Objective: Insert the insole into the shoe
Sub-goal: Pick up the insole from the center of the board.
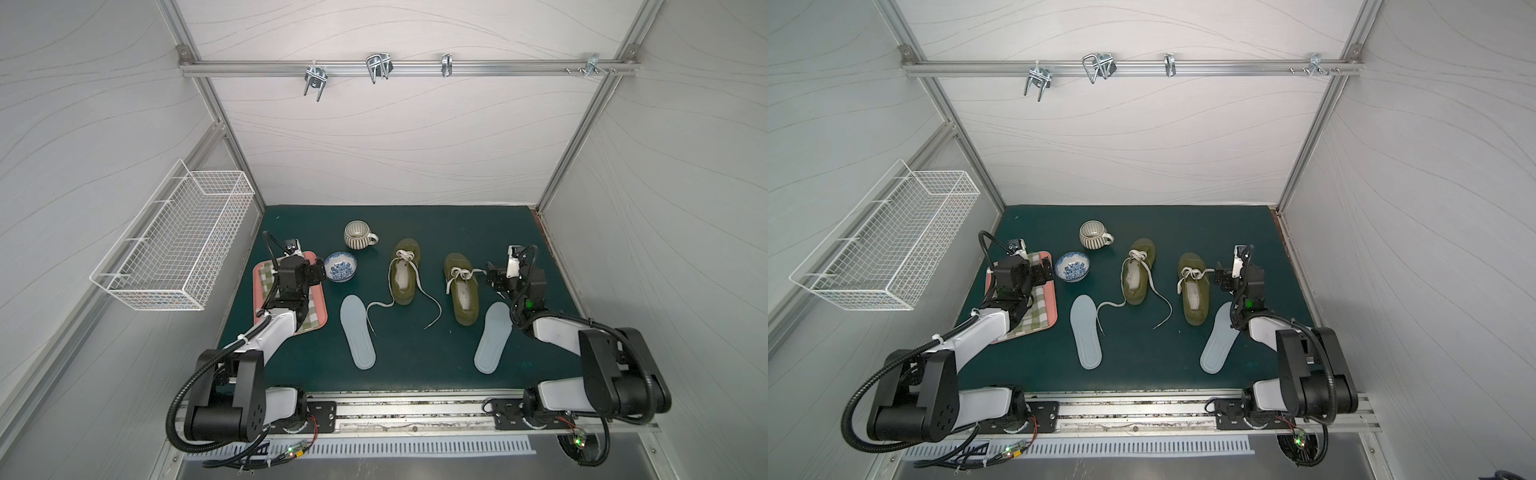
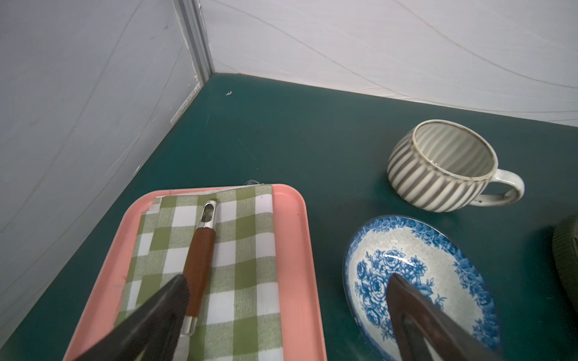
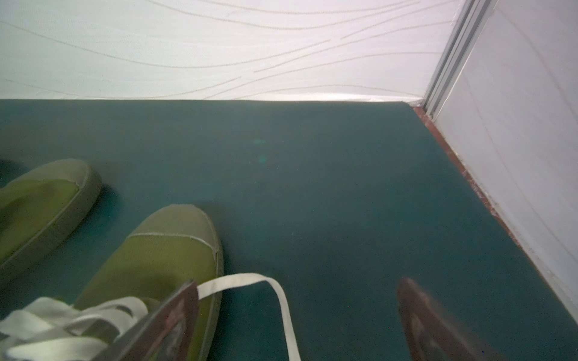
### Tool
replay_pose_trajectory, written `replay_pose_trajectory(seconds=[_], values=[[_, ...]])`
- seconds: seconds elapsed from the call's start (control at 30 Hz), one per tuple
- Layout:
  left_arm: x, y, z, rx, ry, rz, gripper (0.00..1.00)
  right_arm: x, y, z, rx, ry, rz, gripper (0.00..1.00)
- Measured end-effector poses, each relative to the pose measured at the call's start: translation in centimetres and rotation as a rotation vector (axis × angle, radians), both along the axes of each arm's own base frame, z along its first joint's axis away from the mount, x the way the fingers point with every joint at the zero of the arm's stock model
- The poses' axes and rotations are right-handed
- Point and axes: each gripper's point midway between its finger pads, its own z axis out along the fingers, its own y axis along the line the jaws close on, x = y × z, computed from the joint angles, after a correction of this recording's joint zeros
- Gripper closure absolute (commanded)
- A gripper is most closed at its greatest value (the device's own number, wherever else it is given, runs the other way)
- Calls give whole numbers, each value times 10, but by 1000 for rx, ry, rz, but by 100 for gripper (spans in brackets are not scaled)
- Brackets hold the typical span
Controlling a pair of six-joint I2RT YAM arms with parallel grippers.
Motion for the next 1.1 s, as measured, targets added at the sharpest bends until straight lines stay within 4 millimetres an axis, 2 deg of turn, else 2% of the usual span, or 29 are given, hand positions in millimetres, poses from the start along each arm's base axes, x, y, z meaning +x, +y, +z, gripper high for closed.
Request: replay_pose_trajectory(seconds=[0.1,0.2,0.3,0.4,0.5,0.63,0.77,0.9,1.03,1.1], values=[[-3,-12,1,7,93,-17,1,2,-3,26,-16,-4,-31,1],[-5,-33,16,39,160,-63,1,4,0,60,-24,-14,-42,1],[-15,-49,28,56,215,-98,3,-3,16,87,-33,-11,-5,1],[-36,-53,27,30,285,-99,6,-18,42,97,-41,16,71,1],[-60,-56,18,-32,361,-88,9,-35,72,96,-41,82,157,1],[-83,-77,4,-133,435,-115,13,-60,117,94,-3,173,273,1],[-106,-99,-29,-201,539,-139,15,-87,160,90,64,256,364,1],[-126,-107,-63,-249,656,-132,17,-111,195,69,103,355,426,1],[-138,-111,-82,-286,719,-122,18,-133,221,44,110,445,469,1],[-140,-113,-88,-302,739,-120,23,-140,228,36,124,476,481,1]])
